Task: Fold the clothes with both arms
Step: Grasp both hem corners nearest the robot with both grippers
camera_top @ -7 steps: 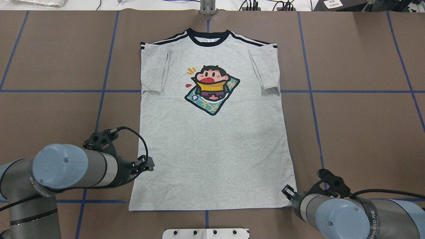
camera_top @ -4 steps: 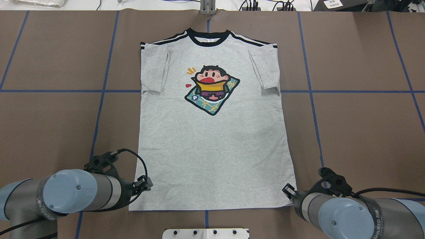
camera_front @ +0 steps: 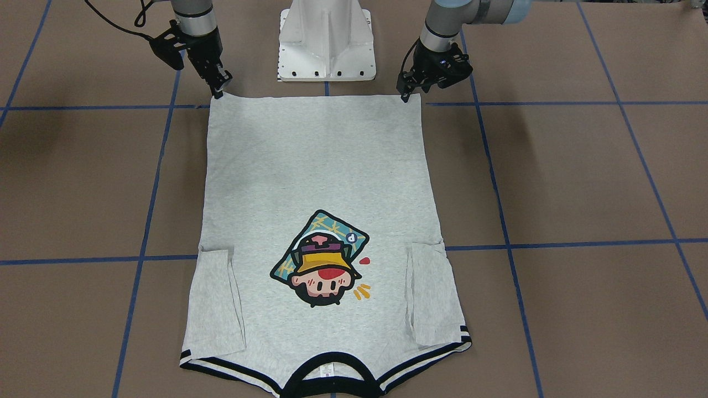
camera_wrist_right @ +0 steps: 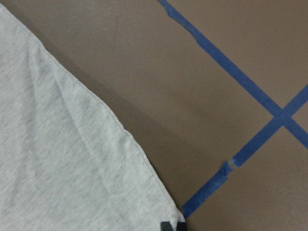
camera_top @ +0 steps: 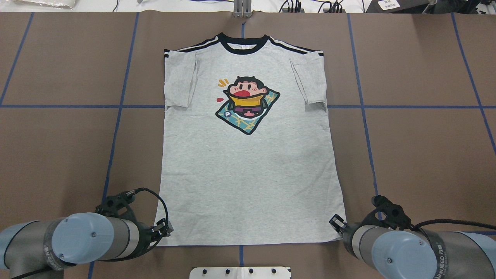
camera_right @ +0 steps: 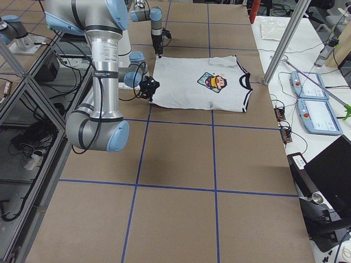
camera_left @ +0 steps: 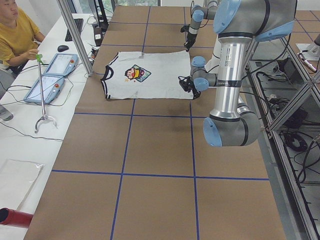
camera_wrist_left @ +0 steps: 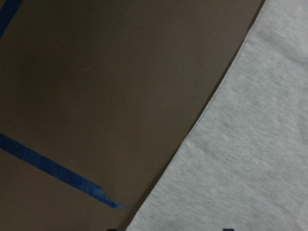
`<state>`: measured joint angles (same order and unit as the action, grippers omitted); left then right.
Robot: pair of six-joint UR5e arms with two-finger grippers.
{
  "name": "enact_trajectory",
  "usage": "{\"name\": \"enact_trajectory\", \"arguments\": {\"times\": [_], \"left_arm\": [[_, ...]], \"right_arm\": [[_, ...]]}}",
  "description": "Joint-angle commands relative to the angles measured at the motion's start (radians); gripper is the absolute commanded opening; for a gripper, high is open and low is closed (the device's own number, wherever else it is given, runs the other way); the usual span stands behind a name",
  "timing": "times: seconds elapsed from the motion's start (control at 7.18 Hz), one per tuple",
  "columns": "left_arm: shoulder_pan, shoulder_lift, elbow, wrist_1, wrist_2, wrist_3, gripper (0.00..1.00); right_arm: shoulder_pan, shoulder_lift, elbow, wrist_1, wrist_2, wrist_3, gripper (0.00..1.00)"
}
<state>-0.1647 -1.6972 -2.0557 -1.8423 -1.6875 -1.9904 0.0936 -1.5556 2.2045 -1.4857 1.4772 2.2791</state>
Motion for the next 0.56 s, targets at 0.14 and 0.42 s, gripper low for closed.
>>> {"name": "enact_trajectory", "arguments": {"times": [0.14, 0.42], "left_arm": [[0.007, 0.002, 0.005, -0.002, 0.000, -0.001, 0.66], [0.005, 0.002, 0.012, 0.000, 0.000, -0.001, 0.65]], "right_arm": [[0.000, 0.000, 0.001, 0.001, 0.000, -0.001, 0.00], [0.000, 0.000, 0.001, 0.001, 0.000, -0.001, 0.00]]}}
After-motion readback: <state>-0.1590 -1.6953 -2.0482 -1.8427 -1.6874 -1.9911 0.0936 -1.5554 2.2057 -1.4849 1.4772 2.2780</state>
